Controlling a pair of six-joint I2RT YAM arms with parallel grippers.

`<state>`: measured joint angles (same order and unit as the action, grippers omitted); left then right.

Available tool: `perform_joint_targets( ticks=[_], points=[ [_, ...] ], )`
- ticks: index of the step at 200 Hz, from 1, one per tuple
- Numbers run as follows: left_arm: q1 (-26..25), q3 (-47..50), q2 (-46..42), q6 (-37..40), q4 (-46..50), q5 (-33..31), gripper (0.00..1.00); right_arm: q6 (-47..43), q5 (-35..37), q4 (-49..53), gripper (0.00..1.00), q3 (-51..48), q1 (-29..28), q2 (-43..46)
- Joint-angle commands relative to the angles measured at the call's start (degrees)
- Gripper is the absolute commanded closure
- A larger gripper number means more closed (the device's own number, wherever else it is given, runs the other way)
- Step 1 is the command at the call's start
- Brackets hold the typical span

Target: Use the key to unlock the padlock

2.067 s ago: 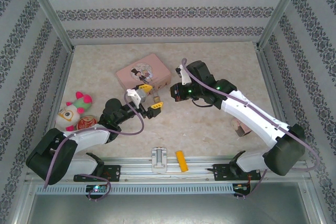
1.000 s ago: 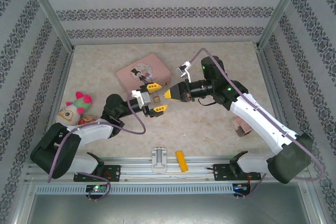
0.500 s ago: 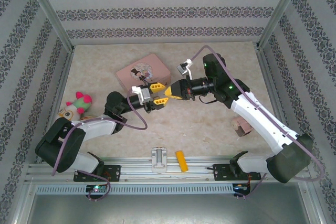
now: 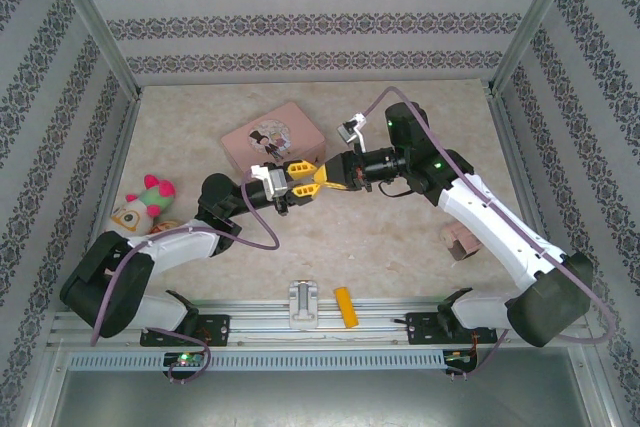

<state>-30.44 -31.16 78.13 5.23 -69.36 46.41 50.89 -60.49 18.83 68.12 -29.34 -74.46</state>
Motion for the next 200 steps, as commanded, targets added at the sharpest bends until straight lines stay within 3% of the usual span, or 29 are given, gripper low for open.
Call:
perform_joint_targets(
  ticks=[1, 117, 192, 200],
  points=[
    [-1.13, -1.45, -1.88, 2.27, 1.97, 0.01, 0.7, -1.08, -1.04, 0.9, 1.0, -0.96, 0.61, -0.25],
    [-2.06, -0.77, -3.61, 5.25, 5.82, -1.03, 1.0, -1.79, 0.0, 1.6, 1.0, -1.95, 1.4, 0.5],
    [-2.22, 0.13, -6.53, 8.63, 12.34, -3.22, 1.0, -2.02, 2.37, 1.97, 1.0, -1.96, 2.01, 1.41],
    [-2.22, 0.23, -6.94, 8.99, 13.48, -3.26, 1.0, -2.31, 2.88, 2.12, 0.95, -1.85, 2.01, 1.66]
  ],
)
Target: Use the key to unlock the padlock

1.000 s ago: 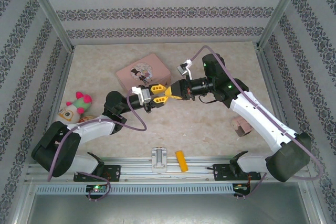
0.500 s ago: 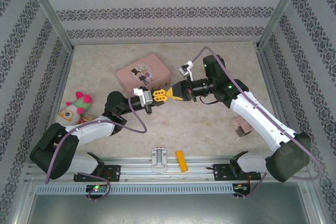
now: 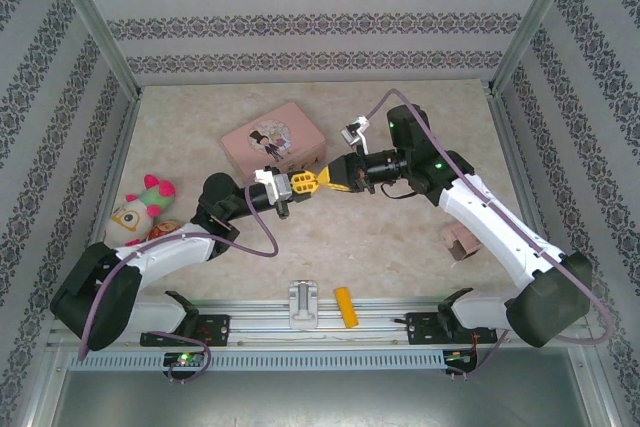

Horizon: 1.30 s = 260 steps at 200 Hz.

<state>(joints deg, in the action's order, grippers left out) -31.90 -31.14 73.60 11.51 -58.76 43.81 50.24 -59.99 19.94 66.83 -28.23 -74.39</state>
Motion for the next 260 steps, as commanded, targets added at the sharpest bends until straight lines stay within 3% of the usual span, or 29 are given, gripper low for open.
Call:
perform_joint_targets(
  ticks=[1, 14, 53, 74, 113, 135, 174, 260],
  points=[
    [-0.73, 0.16, -2.5, 2.77, 3.05, -0.7, 1.0, -1.69, 2.44, 0.99, 0.95, -0.56, 0.89, 1.65],
    [-0.75, -0.11, -3.46, 3.23, 6.3, -0.52, 1.0, -2.53, 3.44, 1.46, 0.86, -0.17, 0.89, 2.17],
    [-0.71, -0.85, -6.66, 4.45, 16.31, -1.76, 1.0, -6.82, 8.21, 3.91, 0.72, 1.01, 0.89, 4.22],
    [-0.77, 0.06, -8.31, 5.23, 17.84, -4.3, 1.0, -11.83, 13.91, 7.52, 0.71, 2.5, 0.28, 5.65],
    [-0.72, -0.79, -11.02, 10.45, 26.02, -8.82, 1.0, -25.86, 41.2, 24.51, 0.73, 11.73, -8.83, 4.96],
    [-0.79, -1.3, -12.36, 15.42, 30.19, -12.61, 1.0, -28.02, 49.25, 27.91, 0.71, 14.7, -12.59, 3.02],
    [-0.97, -1.11, -13.6, 24.48, 31.18, -19.67, 1.0, -27.68, 50.82, 27.48, 0.71, 17.46, -15.91, -1.02],
    [-1.06, -1.91, -13.59, 28.67, 33.37, -18.24, 1.0, -30.43, 46.73, 26.11, 0.7, 22.39, -17.91, -8.31]
  ],
)
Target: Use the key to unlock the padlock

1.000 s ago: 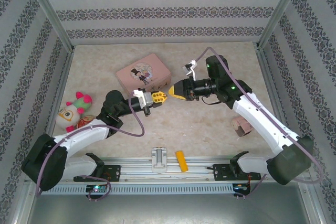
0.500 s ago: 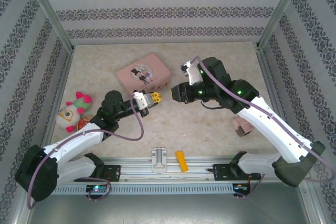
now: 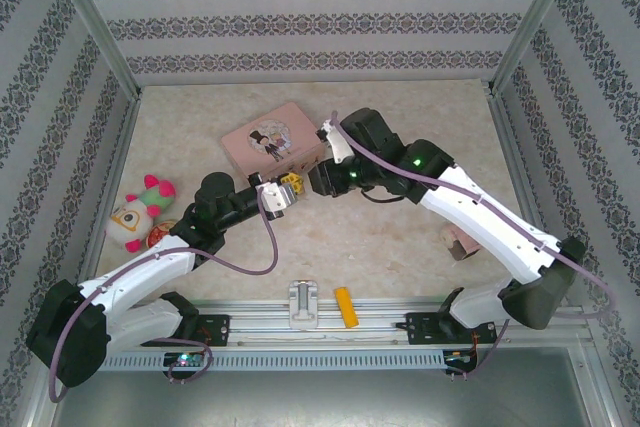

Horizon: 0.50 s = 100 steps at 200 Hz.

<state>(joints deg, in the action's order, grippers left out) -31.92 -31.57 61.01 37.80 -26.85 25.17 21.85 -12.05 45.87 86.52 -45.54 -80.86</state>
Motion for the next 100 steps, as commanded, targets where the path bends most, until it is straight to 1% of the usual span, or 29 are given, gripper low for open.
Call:
perform_joint_targets(
  ticks=[1, 51, 100],
  points=[
    [-1.04, -1.39, -0.99, 2.37, 1.46, 0.41, 1.0, -2.06, -1.25, 0.19, 0.7, 2.78, -0.6, -1.89],
    [-1.08, -1.39, -1.33, 2.53, 1.27, 0.61, 1.0, -3.04, -3.27, 0.63, 0.7, 5.71, -0.69, -5.77],
    [-1.1, -1.3, -0.88, 2.45, 0.6, 0.4, 1.0, -3.13, -5.7, 0.93, 0.7, 6.47, -0.69, -8.07]
  ],
)
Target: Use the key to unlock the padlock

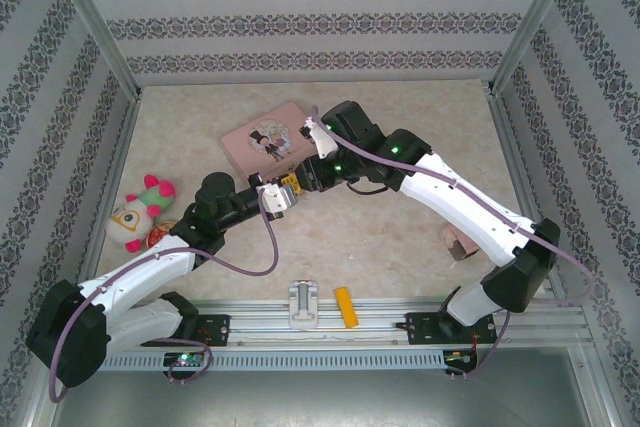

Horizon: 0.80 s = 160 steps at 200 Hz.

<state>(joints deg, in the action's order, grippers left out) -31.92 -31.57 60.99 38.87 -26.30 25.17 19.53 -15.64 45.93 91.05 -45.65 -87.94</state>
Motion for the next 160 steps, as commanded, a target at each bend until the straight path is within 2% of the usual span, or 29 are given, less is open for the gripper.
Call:
perform_joint_targets(
  ticks=[1, 47, 109, 123, 148, 160],
  points=[
    [-1.11, -1.3, -0.82, 1.34, 0.04, 0.36, 1.0, -0.81, -2.16, 0.89, 0.7, 1.94, -0.58, -1.0],
    [-1.1, -0.64, -1.11, 0.6, -1.24, 0.21, 1.0, -0.29, -1.69, 0.96, 0.72, 0.86, -0.5, -1.36],
    [-1.12, -0.23, -1.76, 0.5, -1.69, 0.51, 1.0, 3.9, -4.92, -2.53, 1.0, -2.49, 1.91, 0.09],
    [-1.07, 0.22, -2.24, 0.8, -2.46, 0.44, 0.82, 6.84, -8.16, -5.24, 1.0, -4.95, 3.66, 1.02],
    [-1.12, 0.63, -2.71, 1.41, -3.74, 0.41, 0.7, 15.66, -17.21, -14.23, 1.0, -11.37, 7.5, 3.04],
    [-1.04, 0.9, -2.7, 1.83, -4.44, 0.66, 0.56, 20.08, -21.07, -18.62, 1.0, -14.27, 9.01, 3.67]
  ],
)
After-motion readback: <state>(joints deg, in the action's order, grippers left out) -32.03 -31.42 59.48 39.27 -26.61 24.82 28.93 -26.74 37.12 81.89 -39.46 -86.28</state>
